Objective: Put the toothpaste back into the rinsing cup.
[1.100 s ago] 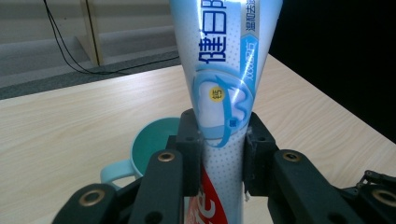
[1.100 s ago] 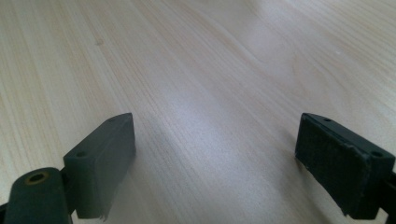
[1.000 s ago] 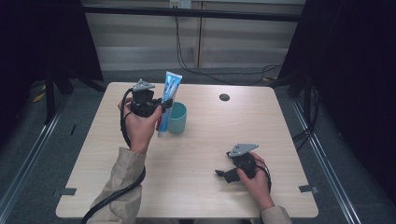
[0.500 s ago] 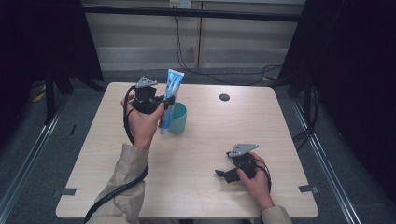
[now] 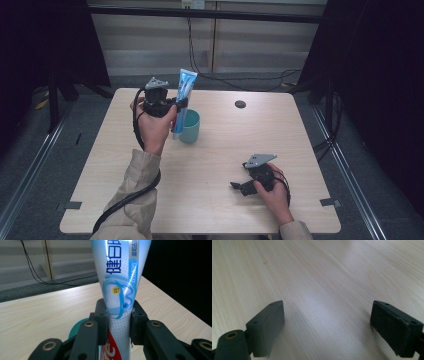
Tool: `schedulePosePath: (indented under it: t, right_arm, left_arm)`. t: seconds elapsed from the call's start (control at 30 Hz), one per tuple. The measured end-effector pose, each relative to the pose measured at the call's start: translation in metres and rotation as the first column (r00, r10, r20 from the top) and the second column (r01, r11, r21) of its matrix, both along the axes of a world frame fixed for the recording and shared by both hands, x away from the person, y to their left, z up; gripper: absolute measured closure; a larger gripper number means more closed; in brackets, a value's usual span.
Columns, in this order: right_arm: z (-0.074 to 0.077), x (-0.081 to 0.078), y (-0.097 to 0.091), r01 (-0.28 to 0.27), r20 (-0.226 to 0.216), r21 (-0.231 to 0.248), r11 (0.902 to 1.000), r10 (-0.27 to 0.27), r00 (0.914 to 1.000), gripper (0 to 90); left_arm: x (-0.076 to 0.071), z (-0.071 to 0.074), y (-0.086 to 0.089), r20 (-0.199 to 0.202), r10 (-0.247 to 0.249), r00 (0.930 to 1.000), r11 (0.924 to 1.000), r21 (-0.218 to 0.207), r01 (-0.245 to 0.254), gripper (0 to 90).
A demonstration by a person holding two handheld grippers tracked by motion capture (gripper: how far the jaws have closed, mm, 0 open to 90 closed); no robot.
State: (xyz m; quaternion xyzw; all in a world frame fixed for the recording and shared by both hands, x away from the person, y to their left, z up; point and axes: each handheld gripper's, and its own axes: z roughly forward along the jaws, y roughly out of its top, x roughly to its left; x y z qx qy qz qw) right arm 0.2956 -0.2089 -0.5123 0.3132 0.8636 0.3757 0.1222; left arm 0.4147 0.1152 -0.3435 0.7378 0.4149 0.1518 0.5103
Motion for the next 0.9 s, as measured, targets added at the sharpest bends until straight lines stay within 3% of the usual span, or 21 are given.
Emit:
schedulePosePath:
  t: [0.9]
  right_arm:
    - [0.000,0.000,0.000,0.000,0.001,0.000,1.0000,0.000,1.0000,11.6]
  left_arm:
    - [0.015,0.007,-0.015,0.016,-0.013,0.9998,0.9999,0.002,0.013,73.1]
